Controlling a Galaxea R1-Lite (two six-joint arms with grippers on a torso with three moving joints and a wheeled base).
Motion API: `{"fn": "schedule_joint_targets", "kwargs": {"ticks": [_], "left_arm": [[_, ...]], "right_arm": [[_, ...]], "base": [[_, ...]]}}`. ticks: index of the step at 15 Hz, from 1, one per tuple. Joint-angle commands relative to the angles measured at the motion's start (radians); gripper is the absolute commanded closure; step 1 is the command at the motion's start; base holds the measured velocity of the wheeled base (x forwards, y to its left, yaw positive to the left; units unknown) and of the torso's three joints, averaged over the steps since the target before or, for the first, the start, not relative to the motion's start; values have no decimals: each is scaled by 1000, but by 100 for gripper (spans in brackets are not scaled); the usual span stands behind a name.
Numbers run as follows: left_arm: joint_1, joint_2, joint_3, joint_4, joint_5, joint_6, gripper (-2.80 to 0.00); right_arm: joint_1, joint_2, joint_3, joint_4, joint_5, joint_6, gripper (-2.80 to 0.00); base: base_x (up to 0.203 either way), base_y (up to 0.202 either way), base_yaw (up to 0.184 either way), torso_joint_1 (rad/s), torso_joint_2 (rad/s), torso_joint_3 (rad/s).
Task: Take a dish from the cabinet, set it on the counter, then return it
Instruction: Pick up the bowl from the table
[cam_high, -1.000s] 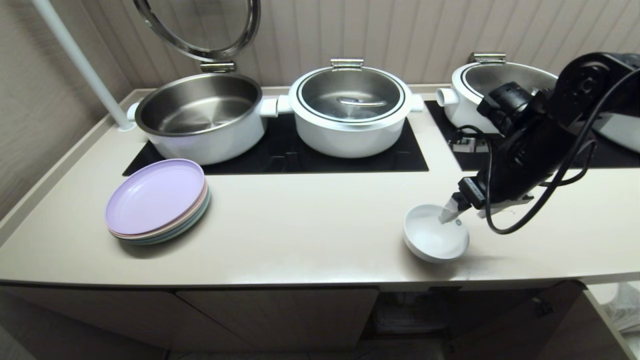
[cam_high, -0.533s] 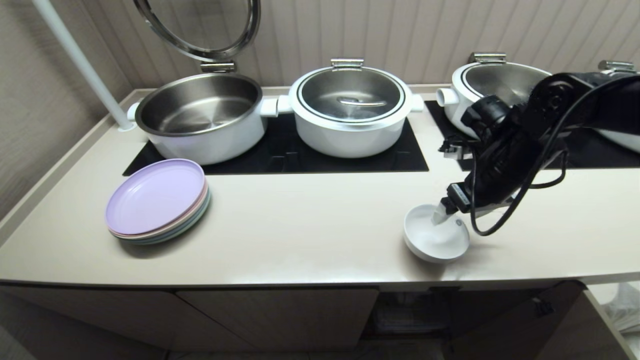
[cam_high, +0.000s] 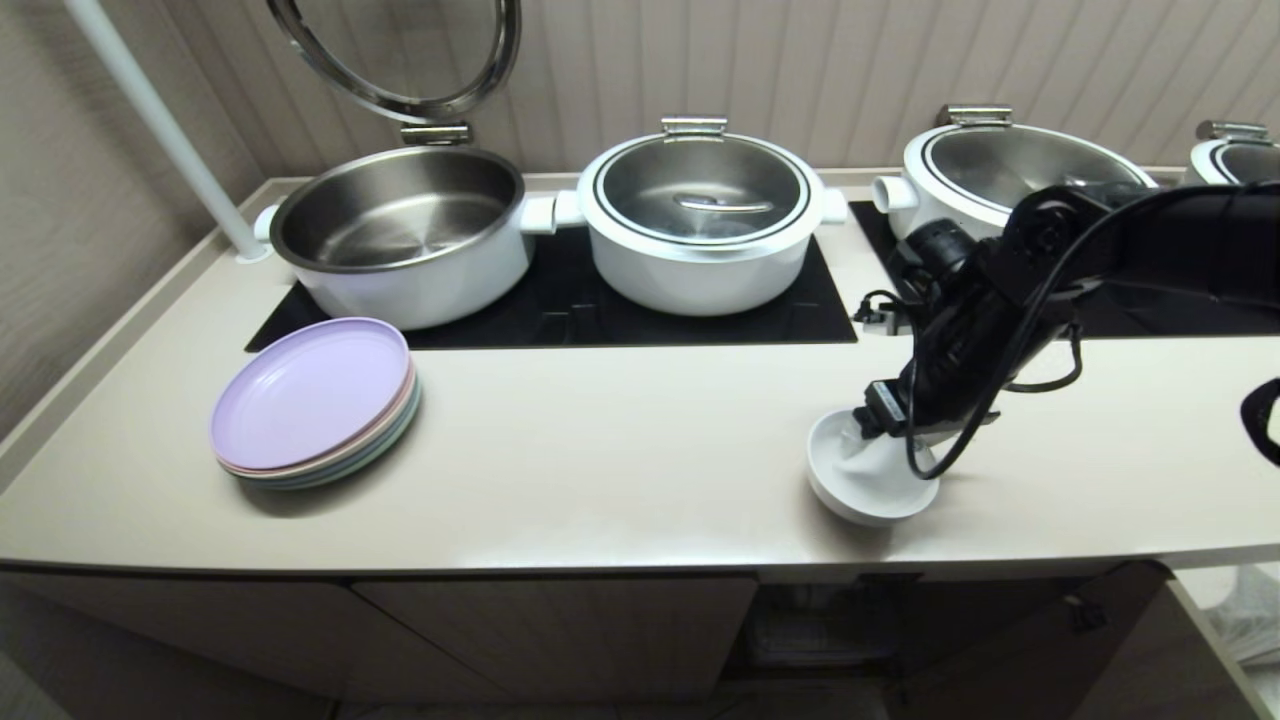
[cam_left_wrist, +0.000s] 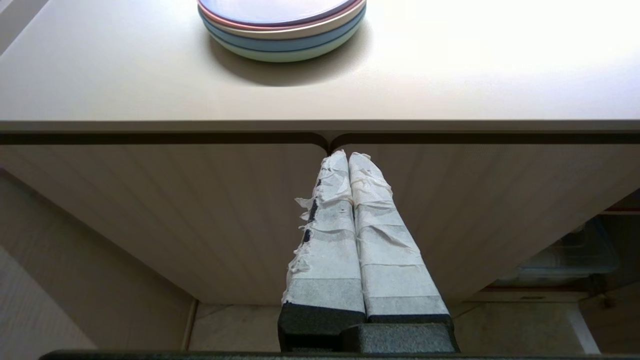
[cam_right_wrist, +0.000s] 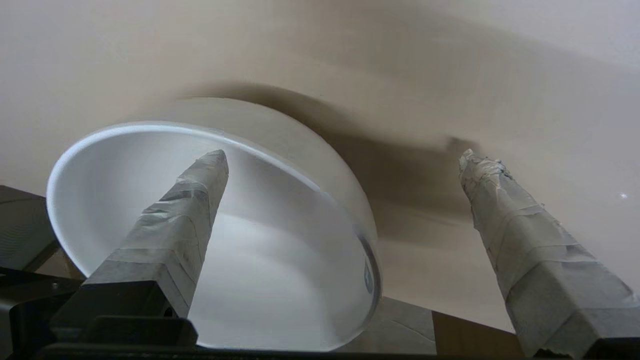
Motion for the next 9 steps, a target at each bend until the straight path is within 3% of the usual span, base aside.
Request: {"fn": "schedule_joint_targets", "kwargs": {"ticks": [1,9], "left_arm": [[0,0,0,0,0,0,0],[0,0,0,1,0,0,0]], "right_arm": [[1,16,0,-12,0,5,-280],[-7,13,0,-26,-3,7,-280]], "base": [[0,0,0,0,0,0],[0,0,0,0,0,0]]}}
